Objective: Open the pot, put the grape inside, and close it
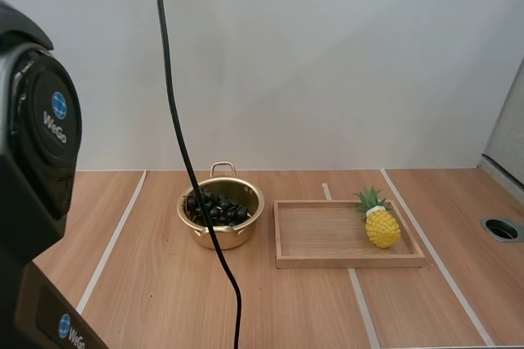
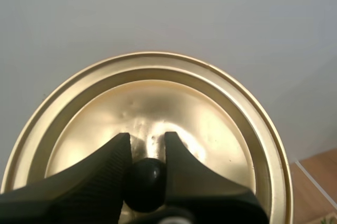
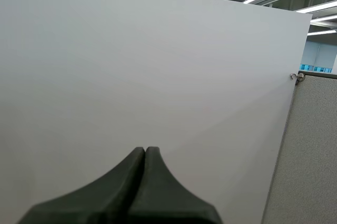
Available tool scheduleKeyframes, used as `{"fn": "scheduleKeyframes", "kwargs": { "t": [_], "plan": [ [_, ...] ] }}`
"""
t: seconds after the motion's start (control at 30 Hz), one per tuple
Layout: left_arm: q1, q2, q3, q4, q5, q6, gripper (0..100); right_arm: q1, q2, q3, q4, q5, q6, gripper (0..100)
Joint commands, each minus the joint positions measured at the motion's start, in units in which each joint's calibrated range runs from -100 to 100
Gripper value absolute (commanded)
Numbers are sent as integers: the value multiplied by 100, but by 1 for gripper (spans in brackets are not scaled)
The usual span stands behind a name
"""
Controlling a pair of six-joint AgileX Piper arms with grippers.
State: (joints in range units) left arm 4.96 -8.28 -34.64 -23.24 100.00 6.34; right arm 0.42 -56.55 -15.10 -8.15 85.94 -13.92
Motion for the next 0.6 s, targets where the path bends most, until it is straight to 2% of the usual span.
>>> {"fn": "scheduleKeyframes", "kwargs": {
  "t": [0.0,0.57],
  "plan": [
    [-1,-8,601,-293,0,160,0,-31,-71,-49,-58,-27,48,0],
    [-9,-8,3773,-694,0,1145,0,-31,-71,-49,-58,-27,48,0]
  ]
}}
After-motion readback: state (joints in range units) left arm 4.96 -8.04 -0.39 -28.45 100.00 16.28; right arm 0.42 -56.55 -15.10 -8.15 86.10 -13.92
